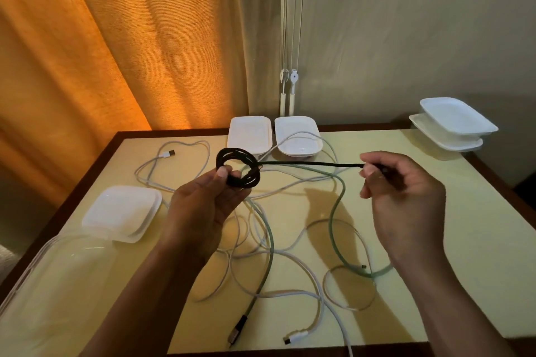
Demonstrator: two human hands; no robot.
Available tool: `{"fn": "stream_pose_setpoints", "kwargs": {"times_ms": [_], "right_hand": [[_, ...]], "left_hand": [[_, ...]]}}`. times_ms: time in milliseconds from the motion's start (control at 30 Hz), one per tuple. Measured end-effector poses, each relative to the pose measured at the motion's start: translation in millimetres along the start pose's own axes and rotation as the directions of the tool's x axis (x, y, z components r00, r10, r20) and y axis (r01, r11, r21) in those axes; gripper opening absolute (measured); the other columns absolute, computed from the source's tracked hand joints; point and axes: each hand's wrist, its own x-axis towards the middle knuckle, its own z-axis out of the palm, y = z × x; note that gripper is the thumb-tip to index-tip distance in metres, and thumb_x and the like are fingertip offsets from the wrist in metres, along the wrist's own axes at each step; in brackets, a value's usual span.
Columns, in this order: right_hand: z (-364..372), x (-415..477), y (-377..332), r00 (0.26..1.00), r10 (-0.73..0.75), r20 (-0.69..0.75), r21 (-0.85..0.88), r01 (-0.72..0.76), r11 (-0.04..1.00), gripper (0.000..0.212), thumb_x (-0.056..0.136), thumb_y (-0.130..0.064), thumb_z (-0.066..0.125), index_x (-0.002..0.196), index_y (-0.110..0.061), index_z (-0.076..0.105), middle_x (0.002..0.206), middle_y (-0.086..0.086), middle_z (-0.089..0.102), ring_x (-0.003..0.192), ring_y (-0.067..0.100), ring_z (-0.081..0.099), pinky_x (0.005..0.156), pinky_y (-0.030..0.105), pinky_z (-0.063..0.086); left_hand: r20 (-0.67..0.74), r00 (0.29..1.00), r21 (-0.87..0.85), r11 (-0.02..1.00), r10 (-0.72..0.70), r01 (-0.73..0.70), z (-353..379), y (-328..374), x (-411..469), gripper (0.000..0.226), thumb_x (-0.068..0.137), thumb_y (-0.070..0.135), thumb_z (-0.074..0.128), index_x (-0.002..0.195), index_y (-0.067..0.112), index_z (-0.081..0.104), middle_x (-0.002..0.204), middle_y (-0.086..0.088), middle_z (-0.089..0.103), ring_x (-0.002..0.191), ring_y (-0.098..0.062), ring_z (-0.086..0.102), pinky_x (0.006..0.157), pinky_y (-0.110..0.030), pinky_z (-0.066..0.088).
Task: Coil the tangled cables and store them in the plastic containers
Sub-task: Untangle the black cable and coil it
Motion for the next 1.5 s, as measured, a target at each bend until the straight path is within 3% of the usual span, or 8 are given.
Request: {"fn": "stream_pose_setpoints", "kwargs": {"times_ms": [200, 367, 533, 667, 933, 1033, 1233, 1500], "right_hand": [[3, -2, 27, 0.829, 0.006, 0.559, -0.453, 0.3, 0.84, 0.028, 0.094, -0.016, 0.068, 0.111, -0.036, 0.077, 0.102, -0.011, 0.074, 0.096, 0.013, 0.067, 0.088, 0.034, 0.054], [18, -7, 27, 0.813, -0.081, 0.577, -0.357, 0.34, 0.87, 0.017, 0.094, -0.023, 0.071, 0.108, -0.029, 0.078, 0.098, -0.009, 0.058, 0.096, 0.01, 0.054, 0.08, 0.013, 0.041], [20, -12, 12, 0.919, 0.004, 0.395, -0.07, 0.025, 0.997, 0.021, 0.097, -0.014, 0.066, 0.109, -0.027, 0.077, 0.095, -0.013, 0.075, 0.088, 0.006, 0.071, 0.083, 0.022, 0.055], [25, -14, 4, 0.911, 0.21, 0.356, 0.279, -0.318, 0.906, 0.021, 0.097, -0.003, 0.062, 0.107, -0.015, 0.076, 0.088, 0.005, 0.078, 0.08, 0.023, 0.076, 0.083, 0.036, 0.06], [33, -18, -3, 0.573, 0.399, 0.716, 0.451, -0.816, 0.363, 0.02, 0.089, -0.003, 0.06, 0.089, -0.005, 0.08, 0.096, 0.017, 0.074, 0.079, 0.023, 0.07, 0.075, 0.035, 0.053], [35, -21, -8, 0.538, 0.417, 0.732, 0.483, -0.842, 0.24, 0.02, 0.085, -0.019, 0.067, 0.098, -0.009, 0.079, 0.096, 0.011, 0.072, 0.079, 0.018, 0.064, 0.075, 0.034, 0.044], [38, -24, -8, 0.691, 0.447, 0.568, 0.487, -0.72, 0.494, 0.021, 0.079, -0.024, 0.073, 0.093, -0.01, 0.078, 0.09, 0.008, 0.071, 0.074, 0.013, 0.054, 0.067, 0.03, 0.04], [31, -14, -8, 0.548, 0.418, 0.725, 0.387, -0.825, 0.411, 0.015, 0.083, -0.021, 0.066, 0.09, -0.008, 0.069, 0.092, 0.012, 0.069, 0.086, 0.023, 0.061, 0.075, 0.037, 0.041]], "left_hand": [[0.064, 0.998, -0.024, 0.999, 0.024, -0.022, 4, -2, -4, 0.023, 0.107, 0.007, 0.046, 0.114, 0.0, 0.066, 0.098, -0.014, 0.073, 0.106, -0.031, 0.074, 0.082, -0.035, 0.063], [0.116, 0.993, -0.033, 0.999, 0.017, -0.013, 19, -12, -16, 0.024, 0.104, 0.003, 0.048, 0.122, -0.002, 0.063, 0.097, -0.016, 0.075, 0.101, -0.031, 0.076, 0.084, -0.038, 0.063], [0.172, 0.983, -0.039, 0.996, -0.071, 0.079, 25, -18, -23, 0.022, 0.102, 0.007, 0.052, 0.119, 0.001, 0.065, 0.115, -0.018, 0.075, 0.112, -0.03, 0.072, 0.097, -0.043, 0.054], [0.153, 0.979, 0.101, 0.987, -0.138, 0.123, 27, -26, -24, 0.02, 0.095, 0.019, 0.066, 0.112, 0.015, 0.075, 0.111, 0.001, 0.078, 0.115, -0.018, 0.067, 0.089, -0.037, 0.054], [0.103, 0.985, 0.103, 0.987, -0.137, 0.126, 34, -37, -28, 0.022, 0.086, 0.023, 0.074, 0.103, 0.01, 0.08, 0.079, 0.002, 0.062, 0.083, -0.015, 0.052, 0.071, -0.034, 0.037], [0.051, 0.996, 0.151, 0.986, -0.08, 0.071, 34, -40, -25, 0.025, 0.09, 0.025, 0.072, 0.11, 0.011, 0.079, 0.079, 0.008, 0.064, 0.085, -0.015, 0.048, 0.071, -0.034, 0.034], [0.178, 0.967, 0.23, 0.964, -0.18, 0.137, 35, -32, -27, 0.024, 0.086, 0.025, 0.071, 0.104, 0.012, 0.08, 0.09, -0.001, 0.062, 0.076, -0.013, 0.049, 0.065, -0.031, 0.031], [0.352, 0.902, 0.417, 0.905, -0.251, 0.089, 23, -12, -20, 0.038, 0.085, 0.022, 0.067, 0.106, -0.008, 0.072, 0.073, -0.012, 0.063, 0.061, -0.015, 0.055, 0.055, -0.025, 0.044]]}}
